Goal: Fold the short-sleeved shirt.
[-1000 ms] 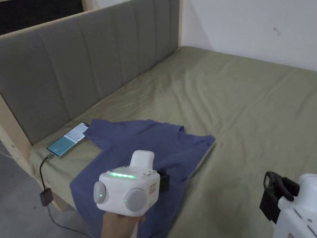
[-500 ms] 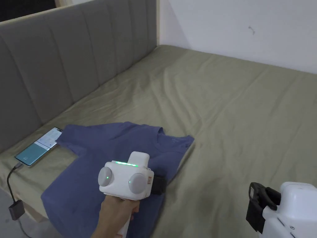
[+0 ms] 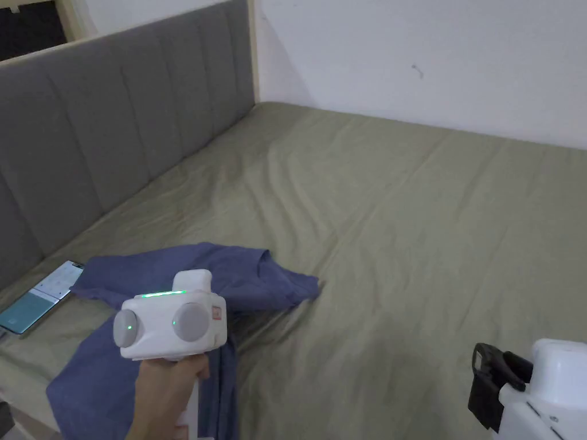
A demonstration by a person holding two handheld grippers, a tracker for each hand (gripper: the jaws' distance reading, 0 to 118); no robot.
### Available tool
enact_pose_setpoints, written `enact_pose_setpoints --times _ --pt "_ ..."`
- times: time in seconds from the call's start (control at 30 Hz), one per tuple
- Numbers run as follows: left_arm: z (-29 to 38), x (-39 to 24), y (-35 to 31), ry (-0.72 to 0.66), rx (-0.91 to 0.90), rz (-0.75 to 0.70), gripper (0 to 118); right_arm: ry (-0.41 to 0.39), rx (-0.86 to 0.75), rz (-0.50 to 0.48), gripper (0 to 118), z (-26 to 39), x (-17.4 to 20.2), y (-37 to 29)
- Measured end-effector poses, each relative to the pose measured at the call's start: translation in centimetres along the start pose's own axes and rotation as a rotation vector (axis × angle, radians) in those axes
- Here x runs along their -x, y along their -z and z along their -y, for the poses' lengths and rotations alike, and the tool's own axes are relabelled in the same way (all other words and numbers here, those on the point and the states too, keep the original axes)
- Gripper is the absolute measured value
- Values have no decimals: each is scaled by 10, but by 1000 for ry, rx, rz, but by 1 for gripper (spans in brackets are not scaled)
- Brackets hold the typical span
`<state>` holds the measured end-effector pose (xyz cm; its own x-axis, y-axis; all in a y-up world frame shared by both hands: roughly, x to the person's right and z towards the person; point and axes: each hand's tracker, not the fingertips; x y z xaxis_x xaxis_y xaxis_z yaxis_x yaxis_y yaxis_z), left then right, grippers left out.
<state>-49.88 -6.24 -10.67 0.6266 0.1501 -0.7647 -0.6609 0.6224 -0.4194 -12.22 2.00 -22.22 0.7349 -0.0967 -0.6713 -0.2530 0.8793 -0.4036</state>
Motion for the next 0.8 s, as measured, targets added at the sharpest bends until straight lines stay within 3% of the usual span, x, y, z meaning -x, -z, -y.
enact_pose_setpoints --times 0.2,0.33,0.47,0.63,0.8 --pt "-47 -23 -83 63 -187 113 0 60 -48 67 0 -6 -34 -26" --pt "-86 -83 -152 173 -333 214 0 118 -80 107 0 -9 -58 -47" --pt "-99 -159 -218 241 -454 451 0 134 -126 173 0 -13 -84 -73" --pt "-90 -262 -263 431 -499 655 0 172 -178 269 0 -14 -121 -107" --pt "-41 -350 -242 508 -378 813 0 214 -186 379 0 -4 -159 -137"
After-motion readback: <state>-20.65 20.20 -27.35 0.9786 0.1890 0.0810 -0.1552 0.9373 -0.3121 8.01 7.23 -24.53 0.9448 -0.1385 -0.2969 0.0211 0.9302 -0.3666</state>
